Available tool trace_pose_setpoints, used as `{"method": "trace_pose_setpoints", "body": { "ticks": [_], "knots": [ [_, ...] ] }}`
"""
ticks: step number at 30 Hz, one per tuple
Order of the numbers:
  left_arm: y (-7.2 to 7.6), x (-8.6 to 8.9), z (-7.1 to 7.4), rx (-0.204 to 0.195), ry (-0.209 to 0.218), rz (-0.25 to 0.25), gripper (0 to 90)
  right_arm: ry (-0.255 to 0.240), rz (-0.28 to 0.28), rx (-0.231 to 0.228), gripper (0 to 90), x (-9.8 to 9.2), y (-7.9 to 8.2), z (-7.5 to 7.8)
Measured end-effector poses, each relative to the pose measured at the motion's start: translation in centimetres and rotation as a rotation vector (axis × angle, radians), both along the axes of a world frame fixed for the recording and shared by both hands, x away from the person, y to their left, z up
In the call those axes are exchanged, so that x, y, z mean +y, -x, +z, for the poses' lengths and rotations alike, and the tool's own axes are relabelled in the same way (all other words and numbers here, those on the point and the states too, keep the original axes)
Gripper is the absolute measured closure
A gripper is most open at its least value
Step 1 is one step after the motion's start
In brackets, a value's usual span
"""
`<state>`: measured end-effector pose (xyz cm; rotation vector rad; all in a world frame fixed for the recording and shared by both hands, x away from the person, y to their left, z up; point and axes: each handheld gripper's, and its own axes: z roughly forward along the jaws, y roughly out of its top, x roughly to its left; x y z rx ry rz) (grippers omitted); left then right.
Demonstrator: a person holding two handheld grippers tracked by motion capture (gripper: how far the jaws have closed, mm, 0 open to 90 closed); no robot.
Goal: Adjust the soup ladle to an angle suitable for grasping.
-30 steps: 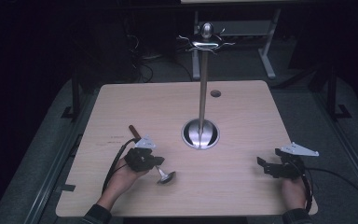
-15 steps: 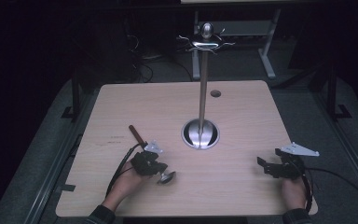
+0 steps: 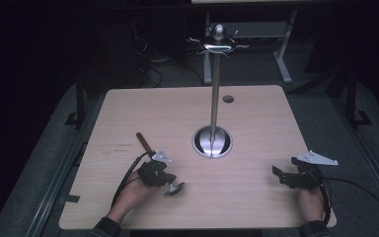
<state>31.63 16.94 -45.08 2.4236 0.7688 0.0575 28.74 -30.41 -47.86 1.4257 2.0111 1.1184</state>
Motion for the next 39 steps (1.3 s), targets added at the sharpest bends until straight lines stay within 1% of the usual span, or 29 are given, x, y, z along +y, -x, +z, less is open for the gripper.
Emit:
{"method": "trace_pose_setpoints", "body": {
  "ticks": [1, 2, 3, 6, 7, 9, 10, 11, 17, 18, 19, 20, 21, 24, 25, 26, 28, 32, 33, 35, 36, 39],
  "knots": [
    [0.0, 0.0, 0.0, 0.002, -0.004, -0.002, 90.0, 0.001, 0.0, -0.002, 13.7, 0.0, 0.0, 0.0],
    [0.1, 0.0, -0.1, 0.004, 0.009, 0.011, 90.0, 0.001, 0.0, -0.002, 13.7, 0.0, 0.0, 0.0],
    [0.2, 0.1, -0.1, 0.002, -0.004, -0.001, 90.0, 0.0, 0.0, -0.001, 13.7, 0.0, 0.0, 0.0],
    [0.4, 0.2, -0.1, 0.003, -0.001, 0.004, 90.0, 0.0, 0.001, -0.001, 13.7, 0.0, 0.0, 0.0],
    [0.4, 0.3, 0.0, 0.003, -0.013, -0.01, 90.0, 0.0, 0.001, -0.001, 13.7, 0.0, 0.0, 0.0],
    [0.4, 0.4, 0.0, 0.004, -0.012, -0.011, 90.0, 0.0, 0.002, -0.001, 13.7, 0.0, 0.0, 0.0],
    [0.6, 0.4, 0.0, 0.007, -0.006, -0.003, 90.0, 0.0, 0.002, -0.001, 13.7, 0.0, 0.0, 0.0],
    [0.6, 0.5, 0.0, 0.006, -0.013, -0.009, 90.0, 0.0, 0.001, -0.001, 13.7, 0.0, 0.0, 0.0],
    [0.9, 1.0, 0.1, 0.014, -0.011, -0.006, 90.0, -0.001, 0.001, -0.001, 13.7, 0.0, 0.0, 0.0],
    [1.0, 1.1, 0.1, 0.013, -0.008, -0.005, 90.0, 0.001, 0.001, -0.003, 13.7, 0.0, 0.0, 0.0],
    [1.2, 1.3, 0.0, 0.015, 0.006, 0.013, 90.0, 0.0, 0.002, -0.001, 13.7, 0.0, 0.0, 0.0],
    [1.2, 1.3, 0.0, 0.015, 0.006, 0.013, 90.0, 0.0, 0.002, -0.001, 13.7, 0.0, 0.0, 0.0],
    [1.2, 1.7, 0.1, 0.017, -0.015, -0.007, 90.0, 0.0, 0.002, -0.001, 13.7, 0.0, 0.0, 0.0],
    [1.4, 1.9, 0.2, 0.021, -0.01, -0.001, 90.0, -0.001, 0.002, -0.001, 13.7, 0.0, 0.0, 0.0],
    [1.4, 2.1, 0.2, 0.023, -0.019, -0.007, 90.0, -0.001, 0.002, -0.001, 13.7, 0.0, 0.0, 0.0],
    [1.4, 2.1, 0.2, 0.023, -0.019, -0.007, 90.0, 0.0, 0.002, -0.003, 13.7, 0.0, 0.0, 0.0],
    [1.5, 2.3, 0.2, 0.021, -0.022, -0.003, 90.0, -0.001, 0.002, -0.001, 13.7, 0.0, 0.0, 0.0],
    [1.8, 2.6, 0.2, 0.021, -0.013, 0.017, 90.0, 0.0, 0.002, -0.001, 13.7, 0.0, 0.0, 0.0],
    [1.9, 2.9, 0.3, 0.018, -0.033, 0.003, 90.0, 0.0, 0.001, -0.001, 13.7, 0.0, 0.0, 0.0],
    [1.9, 3.1, 0.3, 0.019, -0.036, 0.004, 90.0, 0.001, 0.002, -0.003, 13.7, 0.0, 0.0, 0.0],
    [2.0, 3.1, 0.3, 0.024, -0.032, 0.015, 90.0, 0.001, 0.001, -0.003, 13.7, 0.0, 0.0, 0.0],
    [2.1, 3.3, 0.3, 0.02, -0.04, 0.009, 90.0, -0.004, -0.001, -0.002, 13.7, 0.0, 0.0, 0.0]
  ]
}}
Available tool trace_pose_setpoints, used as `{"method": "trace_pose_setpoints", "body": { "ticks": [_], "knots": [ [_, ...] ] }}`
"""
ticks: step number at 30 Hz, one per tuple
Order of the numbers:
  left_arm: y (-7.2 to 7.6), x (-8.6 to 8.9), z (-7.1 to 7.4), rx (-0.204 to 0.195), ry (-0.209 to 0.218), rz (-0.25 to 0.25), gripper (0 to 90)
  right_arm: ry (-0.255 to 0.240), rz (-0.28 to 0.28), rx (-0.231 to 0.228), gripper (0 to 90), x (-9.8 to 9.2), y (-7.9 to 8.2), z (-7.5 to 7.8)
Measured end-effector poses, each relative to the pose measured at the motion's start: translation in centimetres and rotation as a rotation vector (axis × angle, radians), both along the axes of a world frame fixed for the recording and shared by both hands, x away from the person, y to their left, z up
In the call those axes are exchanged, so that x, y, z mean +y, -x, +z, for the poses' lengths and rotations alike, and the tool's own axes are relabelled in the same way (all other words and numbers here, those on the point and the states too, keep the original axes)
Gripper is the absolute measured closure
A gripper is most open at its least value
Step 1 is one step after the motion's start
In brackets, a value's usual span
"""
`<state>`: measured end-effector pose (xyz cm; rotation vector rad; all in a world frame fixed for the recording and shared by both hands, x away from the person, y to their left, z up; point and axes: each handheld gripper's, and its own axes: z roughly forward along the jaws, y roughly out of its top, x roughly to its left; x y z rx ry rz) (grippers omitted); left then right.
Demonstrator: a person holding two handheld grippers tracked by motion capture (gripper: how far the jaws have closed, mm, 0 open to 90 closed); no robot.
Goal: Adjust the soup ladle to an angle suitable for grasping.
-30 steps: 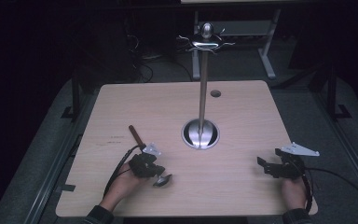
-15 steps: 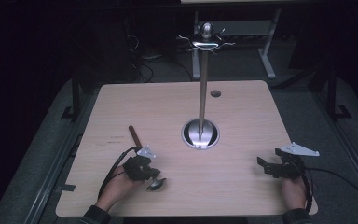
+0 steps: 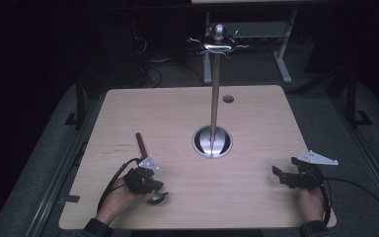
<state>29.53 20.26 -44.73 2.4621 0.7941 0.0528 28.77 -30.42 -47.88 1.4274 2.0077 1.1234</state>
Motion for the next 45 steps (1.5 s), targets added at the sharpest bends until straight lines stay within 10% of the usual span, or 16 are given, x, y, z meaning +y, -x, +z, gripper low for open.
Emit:
{"method": "trace_pose_setpoints", "body": {
  "ticks": [45],
  "knots": [
    [1.7, 6.4, 0.7, -0.005, 0.01, 0.123, 90.0, 0.004, -0.004, 0.003, 13.7, 0.0, 0.0, 0.0]
  ]
}}
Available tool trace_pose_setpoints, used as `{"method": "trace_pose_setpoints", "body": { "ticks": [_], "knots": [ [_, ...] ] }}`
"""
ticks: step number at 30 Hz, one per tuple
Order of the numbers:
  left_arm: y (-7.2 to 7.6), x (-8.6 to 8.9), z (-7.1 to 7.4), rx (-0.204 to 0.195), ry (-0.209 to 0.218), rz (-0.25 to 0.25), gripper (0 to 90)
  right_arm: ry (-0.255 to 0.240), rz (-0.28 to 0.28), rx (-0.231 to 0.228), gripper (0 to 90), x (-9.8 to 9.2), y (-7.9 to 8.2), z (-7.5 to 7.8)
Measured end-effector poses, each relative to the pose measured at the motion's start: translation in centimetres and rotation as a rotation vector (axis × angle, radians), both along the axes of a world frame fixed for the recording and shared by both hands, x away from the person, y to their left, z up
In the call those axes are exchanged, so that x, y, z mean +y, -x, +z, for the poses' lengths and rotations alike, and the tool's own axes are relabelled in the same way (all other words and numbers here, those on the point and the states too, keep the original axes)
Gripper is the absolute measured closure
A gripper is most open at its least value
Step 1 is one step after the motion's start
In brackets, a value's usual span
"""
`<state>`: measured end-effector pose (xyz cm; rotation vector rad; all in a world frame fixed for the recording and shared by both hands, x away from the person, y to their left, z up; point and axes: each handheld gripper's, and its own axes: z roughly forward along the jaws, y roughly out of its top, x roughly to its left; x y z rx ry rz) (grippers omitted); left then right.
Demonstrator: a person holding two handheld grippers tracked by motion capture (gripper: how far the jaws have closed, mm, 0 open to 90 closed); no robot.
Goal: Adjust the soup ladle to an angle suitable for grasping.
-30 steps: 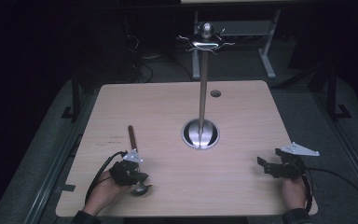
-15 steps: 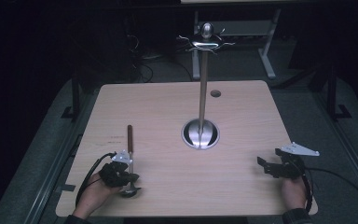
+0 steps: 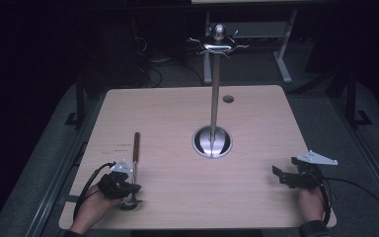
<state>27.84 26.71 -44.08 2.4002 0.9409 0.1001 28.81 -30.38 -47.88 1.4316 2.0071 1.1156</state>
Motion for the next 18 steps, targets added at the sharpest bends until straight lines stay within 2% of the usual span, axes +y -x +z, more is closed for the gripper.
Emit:
{"method": "trace_pose_setpoints", "body": {
  "ticks": [10, 15, 17, 18],
  "knots": [
    [-1.1, 0.4, 0.9, -0.026, 0.011, 0.017, 90.0, 0.009, 0.004, 0.0, 13.7, 0.0, 0.0, 0.0],
    [-2.3, 0.9, 1.4, -0.037, 0.021, 0.043, 90.0, 0.012, 0.003, 0.001, 13.7, 0.1, 0.0, 0.0],
    [-3.1, 1.2, 1.5, -0.044, 0.042, 0.078, 90.0, 0.014, 0.004, -0.001, 13.7, 0.0, 0.0, 0.0],
    [-3.1, 1.2, 1.5, -0.044, 0.042, 0.078, 90.0, 0.014, 0.004, -0.001, 13.7, 0.0, 0.0, 0.0]
  ]
}}
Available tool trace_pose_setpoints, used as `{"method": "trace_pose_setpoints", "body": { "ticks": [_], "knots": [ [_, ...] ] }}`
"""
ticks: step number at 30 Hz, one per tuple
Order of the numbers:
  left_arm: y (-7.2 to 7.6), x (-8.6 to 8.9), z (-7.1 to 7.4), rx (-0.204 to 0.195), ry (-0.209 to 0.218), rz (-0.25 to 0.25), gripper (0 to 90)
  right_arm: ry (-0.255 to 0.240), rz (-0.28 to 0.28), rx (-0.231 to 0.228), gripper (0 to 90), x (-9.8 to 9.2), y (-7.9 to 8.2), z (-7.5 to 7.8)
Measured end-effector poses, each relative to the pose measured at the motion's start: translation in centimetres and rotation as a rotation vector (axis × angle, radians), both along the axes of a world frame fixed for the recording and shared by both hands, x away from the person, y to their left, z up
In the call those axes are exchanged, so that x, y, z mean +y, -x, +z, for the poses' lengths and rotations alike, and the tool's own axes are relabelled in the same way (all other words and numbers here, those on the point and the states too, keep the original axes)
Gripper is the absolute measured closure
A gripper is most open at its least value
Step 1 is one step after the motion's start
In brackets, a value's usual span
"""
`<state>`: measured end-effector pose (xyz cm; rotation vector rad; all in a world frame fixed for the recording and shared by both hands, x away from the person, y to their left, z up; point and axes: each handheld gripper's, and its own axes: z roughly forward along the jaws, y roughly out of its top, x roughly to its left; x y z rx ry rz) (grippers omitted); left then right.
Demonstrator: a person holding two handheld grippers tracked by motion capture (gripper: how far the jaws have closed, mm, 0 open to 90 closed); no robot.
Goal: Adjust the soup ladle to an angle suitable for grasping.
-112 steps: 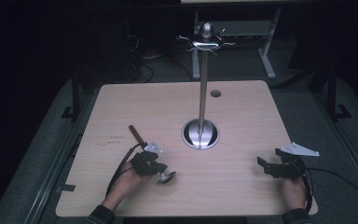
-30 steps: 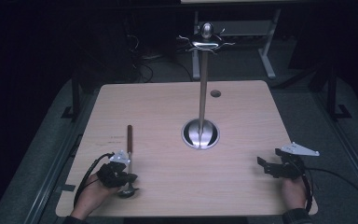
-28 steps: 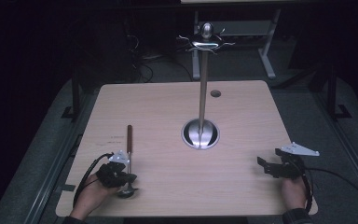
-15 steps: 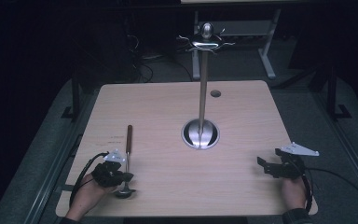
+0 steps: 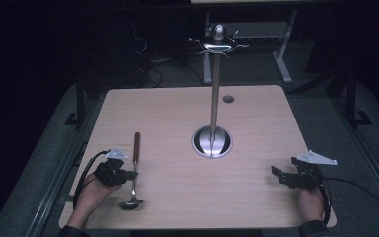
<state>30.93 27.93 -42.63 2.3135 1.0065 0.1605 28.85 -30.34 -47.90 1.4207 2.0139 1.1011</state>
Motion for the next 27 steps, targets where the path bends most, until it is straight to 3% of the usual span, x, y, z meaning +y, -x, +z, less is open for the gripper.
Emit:
{"method": "trace_pose_setpoints", "body": {
  "ticks": [12, 14, 15, 16, 21, 24, 27],
  "knots": [
    [-4.2, 1.5, 0.6, -0.045, 0.01, 0.1, 90.0, 0.003, -0.001, 0.006, 13.7, 0.0, 0.0, 0.0],
    [-4.8, 1.7, 0.6, -0.053, -0.004, 0.11, 90.0, 0.004, -0.001, 0.007, 13.7, 0.0, 0.0, 0.0],
    [-5.6, 1.8, 0.6, -0.059, 0.012, 0.144, 90.0, 0.003, -0.001, 0.007, 13.7, 0.1, -0.1, 0.0],
    [-5.6, 1.8, 0.6, -0.059, 0.012, 0.144, 90.0, 0.003, -0.001, 0.007, 13.7, 0.1, -0.1, 0.0],
    [-7.8, 2.3, 0.0, -0.061, 0.01, 0.192, 90.0, 0.002, 0.0, 0.008, 13.7, 0.1, 0.0, 0.0],
    [-8.4, 2.4, -0.3, -0.065, -0.002, 0.208, 90.0, 0.002, -0.002, 0.008, 13.7, 0.1, 0.0, 0.0],
    [-9.1, 2.5, -0.9, -0.058, 0.012, 0.236, 90.0, 0.004, -0.002, 0.006, 13.7, 0.1, -0.1, 0.0]
  ]
}}
